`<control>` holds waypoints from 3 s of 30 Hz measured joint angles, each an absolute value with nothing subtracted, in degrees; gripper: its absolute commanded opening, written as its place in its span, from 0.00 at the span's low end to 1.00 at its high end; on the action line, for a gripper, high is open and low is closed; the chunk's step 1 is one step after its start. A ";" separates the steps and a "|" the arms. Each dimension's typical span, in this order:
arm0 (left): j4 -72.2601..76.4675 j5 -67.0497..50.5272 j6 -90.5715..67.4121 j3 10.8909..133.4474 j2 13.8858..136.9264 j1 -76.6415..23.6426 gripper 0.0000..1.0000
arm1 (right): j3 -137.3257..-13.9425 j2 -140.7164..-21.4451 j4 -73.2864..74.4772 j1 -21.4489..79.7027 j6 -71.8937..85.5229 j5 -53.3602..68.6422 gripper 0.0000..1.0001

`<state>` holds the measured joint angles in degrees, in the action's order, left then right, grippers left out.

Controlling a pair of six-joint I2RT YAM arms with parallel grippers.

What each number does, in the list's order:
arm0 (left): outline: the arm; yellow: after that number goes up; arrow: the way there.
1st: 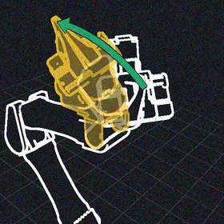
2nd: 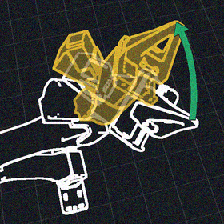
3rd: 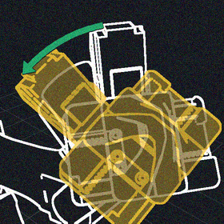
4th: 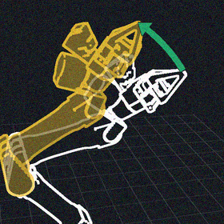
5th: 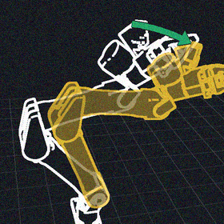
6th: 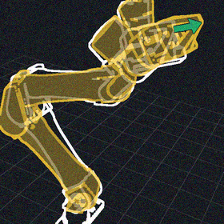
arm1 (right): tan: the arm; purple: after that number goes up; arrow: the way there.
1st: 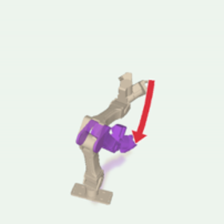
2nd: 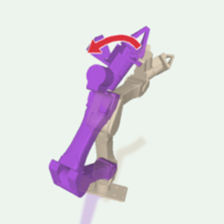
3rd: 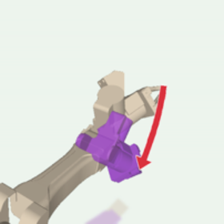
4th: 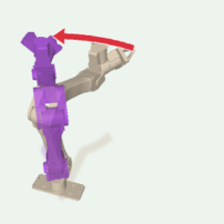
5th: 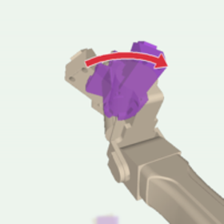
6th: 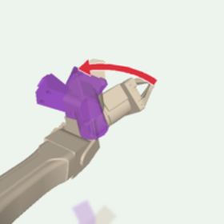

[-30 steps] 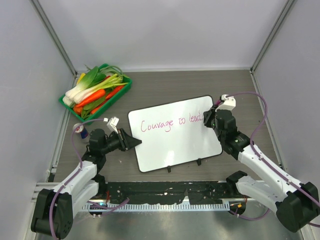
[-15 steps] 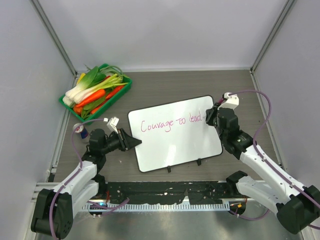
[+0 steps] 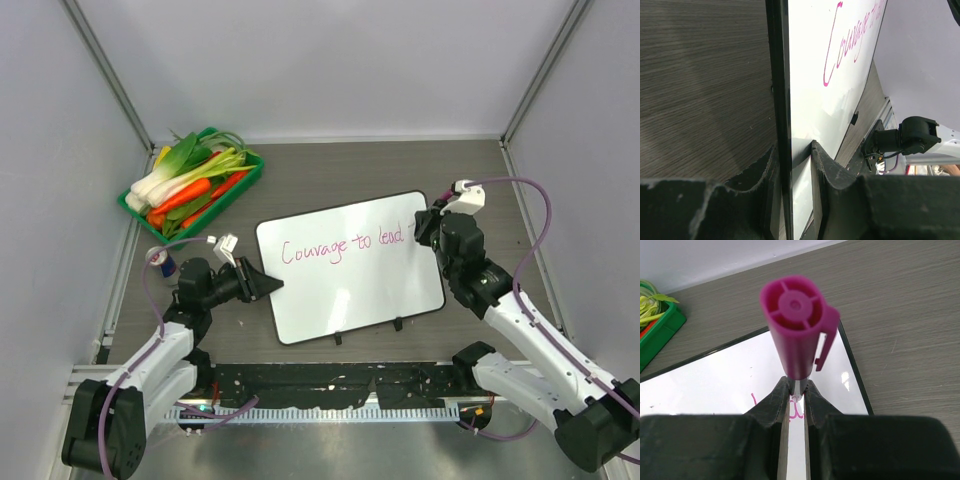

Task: Write a sentence on the whiteboard
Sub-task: Write on the whiteboard at the whiteboard stand.

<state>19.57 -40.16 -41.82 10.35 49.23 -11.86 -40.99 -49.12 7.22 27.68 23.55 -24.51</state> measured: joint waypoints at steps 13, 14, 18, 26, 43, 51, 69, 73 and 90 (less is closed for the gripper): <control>19.97 -40.29 -41.85 10.33 49.98 -11.86 0.00 | -40.97 -50.41 6.90 27.68 22.79 -24.36 0.01; 19.97 -40.32 -41.87 10.33 49.98 -11.86 0.00 | -40.93 -50.17 6.90 27.68 22.76 -24.40 0.01; 19.97 -40.32 -41.85 10.33 49.98 -11.86 0.00 | -40.62 -48.10 6.92 27.68 22.63 -25.02 0.01; 19.94 -40.32 -41.85 10.33 49.95 -11.86 0.00 | -40.56 -46.76 6.92 27.66 22.61 -26.13 0.01; 19.62 -40.21 -41.85 10.33 49.21 -11.86 0.00 | -38.35 -46.76 6.26 27.64 22.61 -25.89 0.01; 19.44 -40.18 -41.82 10.33 48.88 -11.86 0.00 | -37.82 -48.71 4.27 27.64 22.65 -25.87 0.01; 19.46 -40.18 -41.82 10.33 48.90 -11.86 0.00 | -36.38 -49.89 1.30 27.64 22.65 -26.65 0.02; 19.46 -40.21 -41.82 10.33 48.90 -11.86 0.00 | -35.77 -50.00 1.28 27.64 22.65 -26.92 0.01; 19.49 -40.23 -41.82 10.33 48.90 -11.86 0.00 | -35.77 -53.32 -0.34 27.64 22.65 -27.42 0.01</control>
